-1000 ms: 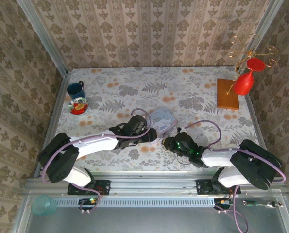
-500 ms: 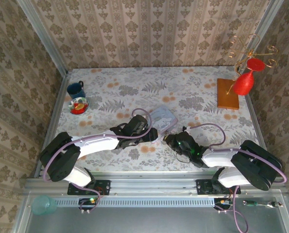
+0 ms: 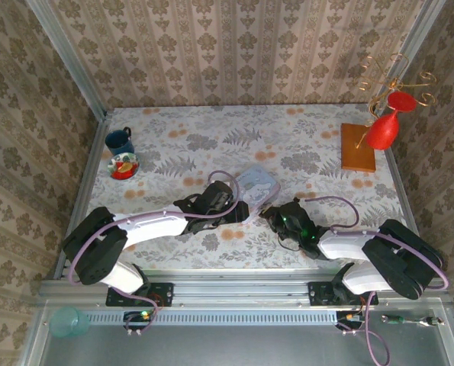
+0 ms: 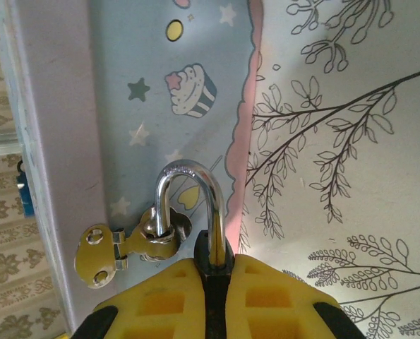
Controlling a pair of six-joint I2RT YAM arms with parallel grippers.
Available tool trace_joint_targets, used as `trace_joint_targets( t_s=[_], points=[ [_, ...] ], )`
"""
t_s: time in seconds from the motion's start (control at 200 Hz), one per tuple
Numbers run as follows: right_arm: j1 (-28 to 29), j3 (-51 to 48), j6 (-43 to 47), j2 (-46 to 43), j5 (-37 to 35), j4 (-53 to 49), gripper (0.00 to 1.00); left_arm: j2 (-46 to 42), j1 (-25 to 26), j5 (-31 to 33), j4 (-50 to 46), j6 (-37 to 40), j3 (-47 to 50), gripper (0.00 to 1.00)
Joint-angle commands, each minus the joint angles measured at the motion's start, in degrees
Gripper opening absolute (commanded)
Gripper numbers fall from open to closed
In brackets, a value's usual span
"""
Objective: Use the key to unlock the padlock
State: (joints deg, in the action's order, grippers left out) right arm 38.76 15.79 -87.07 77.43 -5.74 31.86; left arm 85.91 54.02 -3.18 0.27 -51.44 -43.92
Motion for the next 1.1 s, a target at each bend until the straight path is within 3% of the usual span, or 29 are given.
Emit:
trace_joint_targets(
  t_s=[0.0, 0.18, 0.405, 0.545, 0.69, 0.875, 0.94, 1.095],
  points=[
    [-2.08, 0.12, -1.59, 0.53, 0.50, -2.70, 0.00, 1.60, 0.33, 0.64, -5.64, 0.29, 1.56, 0.61],
    [-3.69, -0.93, 0.20, -0.35, 3.62, -5.43, 0.00, 1.89, 0.00, 0.41, -6.12, 0.72, 1.08, 0.61],
    [-3.78, -0.08, 5.01, -3.92, 0.16, -18.75, 0.00, 3.25, -0.30, 0.85, -6.77, 0.52, -0.52, 0.61],
    [-6.01, -4.86, -0.28, -1.98, 5.44, -4.24, 0.00, 4.32, -0.16, 0.68, -7.11, 0.51, -1.74, 0.61],
    [-8.59, -2.83, -1.35, -1.49, 10.38, -1.32, 0.00, 4.79, 0.17, 0.72, -7.47, 0.64, -2.70, 0.61],
    [-9.96, -3.00, -1.78, -1.68, 10.92, 5.48, 0.00, 4.42, 0.45, 1.30, -7.39, 0.22, -2.84, 0.61],
    [-9.06, -1.06, 1.42, -3.40, 9.97, 0.76, 0.00, 4.48, 0.39, 1.51, -7.21, 0.11, -2.75, 0.61],
    [-8.69, 4.80, 12.69, -7.42, 5.89, -23.95, 0.00, 4.41, 0.19, 1.99, -7.52, 0.19, -2.92, 0.62]
  ],
)
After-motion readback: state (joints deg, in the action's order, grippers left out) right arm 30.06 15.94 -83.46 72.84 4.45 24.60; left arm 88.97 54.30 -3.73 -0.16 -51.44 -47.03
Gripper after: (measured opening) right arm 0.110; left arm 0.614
